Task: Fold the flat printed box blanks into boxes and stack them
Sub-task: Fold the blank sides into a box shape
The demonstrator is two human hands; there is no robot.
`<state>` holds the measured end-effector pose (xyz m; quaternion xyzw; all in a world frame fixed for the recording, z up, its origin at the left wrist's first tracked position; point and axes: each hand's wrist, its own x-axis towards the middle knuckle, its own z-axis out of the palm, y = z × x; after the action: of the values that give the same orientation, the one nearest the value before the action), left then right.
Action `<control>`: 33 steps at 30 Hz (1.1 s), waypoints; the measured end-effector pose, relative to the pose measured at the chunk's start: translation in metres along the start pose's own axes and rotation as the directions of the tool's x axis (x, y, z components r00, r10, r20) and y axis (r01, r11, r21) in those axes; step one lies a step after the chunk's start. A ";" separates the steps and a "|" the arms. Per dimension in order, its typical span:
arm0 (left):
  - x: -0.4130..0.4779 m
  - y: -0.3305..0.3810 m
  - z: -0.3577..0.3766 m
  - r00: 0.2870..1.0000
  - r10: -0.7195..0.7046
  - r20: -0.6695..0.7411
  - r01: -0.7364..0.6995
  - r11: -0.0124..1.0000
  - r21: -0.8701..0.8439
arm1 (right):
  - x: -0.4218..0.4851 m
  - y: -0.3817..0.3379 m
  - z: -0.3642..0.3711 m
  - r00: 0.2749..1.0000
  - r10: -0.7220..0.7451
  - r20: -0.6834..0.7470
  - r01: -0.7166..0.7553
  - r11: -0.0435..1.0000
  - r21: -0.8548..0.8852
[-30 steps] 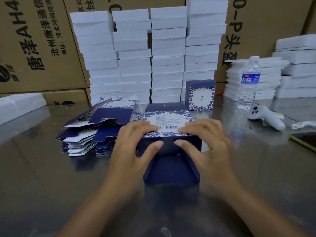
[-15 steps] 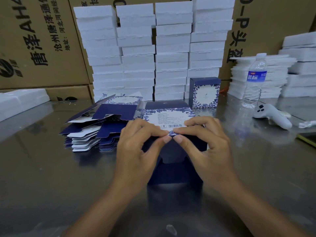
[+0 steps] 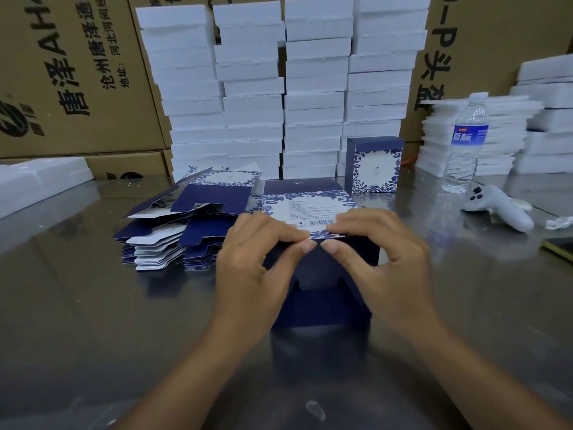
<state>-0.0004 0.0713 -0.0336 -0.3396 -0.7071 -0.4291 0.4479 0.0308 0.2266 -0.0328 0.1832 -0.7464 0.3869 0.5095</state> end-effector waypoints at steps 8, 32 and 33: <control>0.002 -0.009 -0.009 1.000 0.017 0.009 -0.017 1.000 -0.023 | 0.002 0.004 -0.001 0.994 0.110 0.016 -0.111 0.991 0.077; 0.006 -0.012 -0.018 0.969 -0.239 0.055 0.244 0.963 -0.110 | 0.003 0.013 -0.011 0.915 0.398 0.069 -0.398 0.859 0.322; 0.006 -0.012 -0.019 0.967 -0.247 0.057 0.252 0.961 -0.114 | 0.003 0.015 -0.011 0.909 0.411 0.073 -0.410 0.847 0.339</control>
<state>-0.0063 0.0498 -0.0275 -0.2829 -0.7265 -0.5166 0.3539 0.0267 0.2444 -0.0343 0.1059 -0.6876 0.6123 0.3756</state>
